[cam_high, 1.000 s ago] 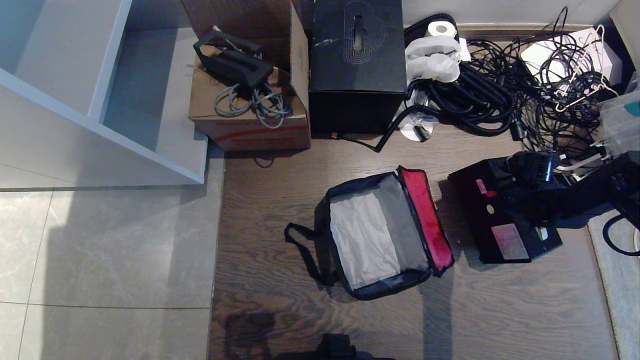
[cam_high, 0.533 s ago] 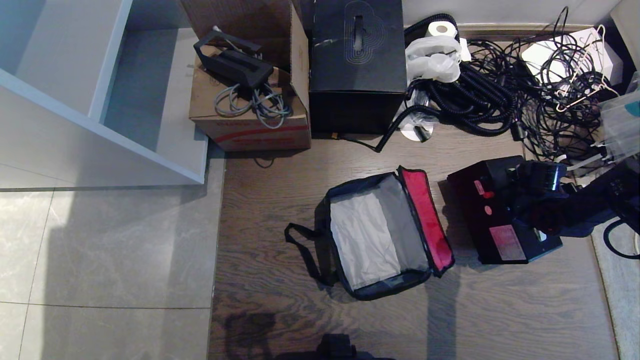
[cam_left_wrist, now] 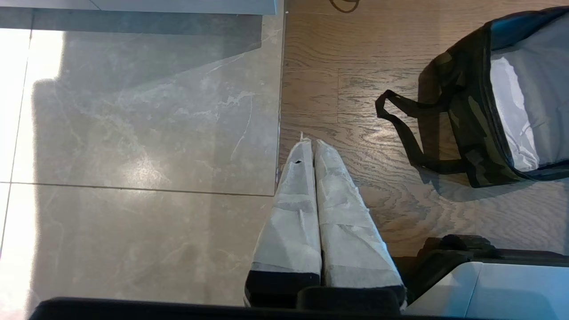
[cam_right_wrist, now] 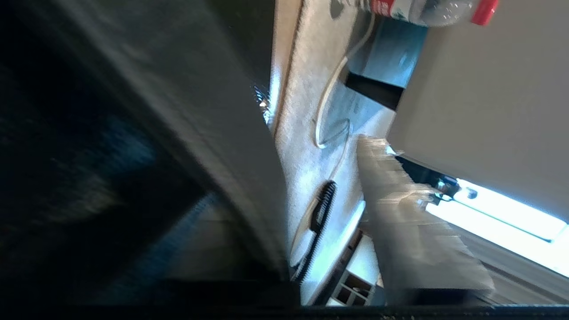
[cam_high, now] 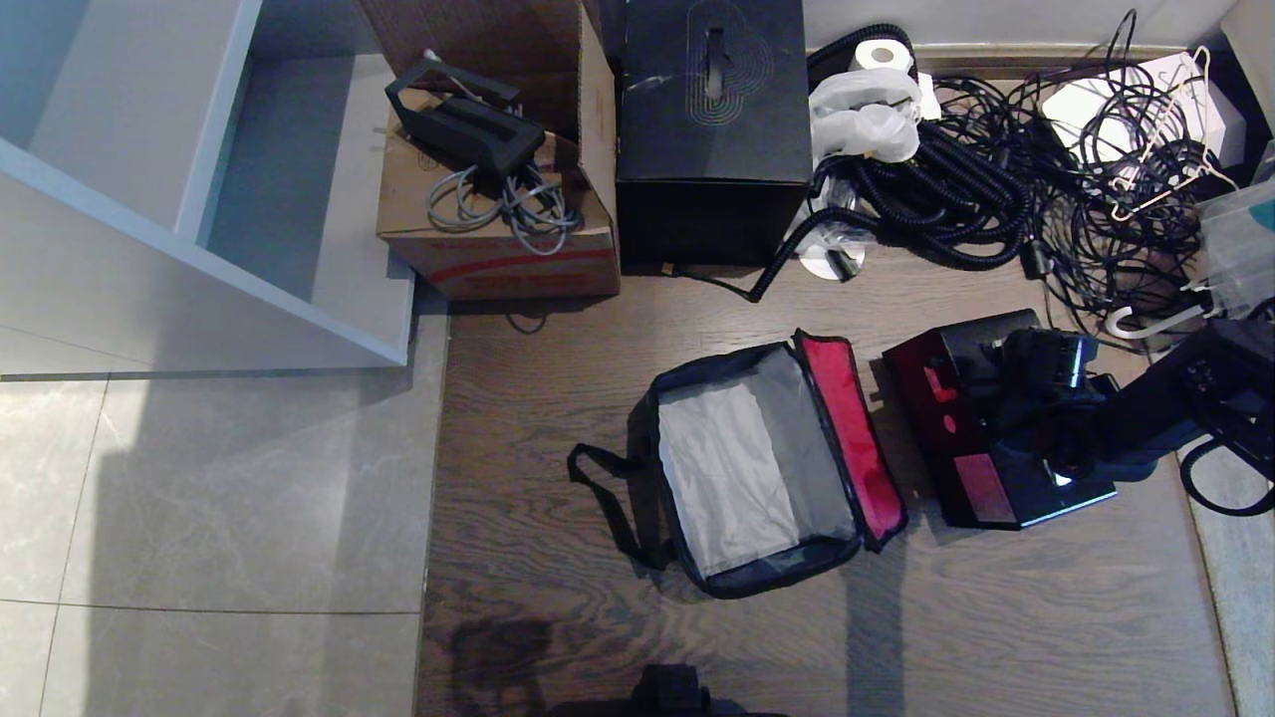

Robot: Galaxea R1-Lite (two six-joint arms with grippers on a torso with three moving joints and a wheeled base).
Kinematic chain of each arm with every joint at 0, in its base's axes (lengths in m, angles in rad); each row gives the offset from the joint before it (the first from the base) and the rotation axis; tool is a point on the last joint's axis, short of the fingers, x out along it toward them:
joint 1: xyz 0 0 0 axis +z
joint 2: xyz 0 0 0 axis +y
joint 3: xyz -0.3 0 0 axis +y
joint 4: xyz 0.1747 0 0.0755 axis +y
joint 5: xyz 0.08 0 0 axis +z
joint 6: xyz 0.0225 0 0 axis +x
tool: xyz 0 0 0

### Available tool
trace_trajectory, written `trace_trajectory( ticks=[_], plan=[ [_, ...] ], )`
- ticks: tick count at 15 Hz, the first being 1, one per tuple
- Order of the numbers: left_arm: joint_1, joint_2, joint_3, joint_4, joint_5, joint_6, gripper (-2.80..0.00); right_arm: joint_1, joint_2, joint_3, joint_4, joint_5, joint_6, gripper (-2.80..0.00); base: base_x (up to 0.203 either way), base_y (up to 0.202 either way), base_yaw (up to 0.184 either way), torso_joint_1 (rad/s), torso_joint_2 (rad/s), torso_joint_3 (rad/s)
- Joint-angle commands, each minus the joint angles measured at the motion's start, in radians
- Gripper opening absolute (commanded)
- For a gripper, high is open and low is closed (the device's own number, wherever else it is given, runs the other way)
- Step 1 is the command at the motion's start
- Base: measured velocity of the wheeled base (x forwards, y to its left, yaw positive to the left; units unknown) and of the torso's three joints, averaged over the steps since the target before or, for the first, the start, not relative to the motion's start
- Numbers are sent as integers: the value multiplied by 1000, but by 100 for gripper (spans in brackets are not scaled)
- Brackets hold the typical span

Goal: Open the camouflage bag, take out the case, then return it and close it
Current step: Grip the handle again, then place the black box back

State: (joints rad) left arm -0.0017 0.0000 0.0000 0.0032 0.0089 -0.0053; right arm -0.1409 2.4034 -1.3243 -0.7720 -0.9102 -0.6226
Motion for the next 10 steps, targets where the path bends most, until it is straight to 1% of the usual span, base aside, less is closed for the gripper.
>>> trace_trajectory(
  ticks=[1,3,5,10],
  plan=[
    [0,-1,0,0,0,-1,-280,4,-24,3,-20,-8,-1,-280,0,0,0,0,0,0],
    [0,0,0,0,0,-1,-280,4,-51,-7,-29,-9,-1,-280,0,0,0,0,0,0],
    [0,-2,0,0,0,-1,-280,15,-84,6,-71,-9,-4,-280,0,0,0,0,0,0],
    [0,0,-2,0,0,-1,-280,51,-308,135,-82,-6,-8,-280,0,0,0,0,0,0]
  ],
)
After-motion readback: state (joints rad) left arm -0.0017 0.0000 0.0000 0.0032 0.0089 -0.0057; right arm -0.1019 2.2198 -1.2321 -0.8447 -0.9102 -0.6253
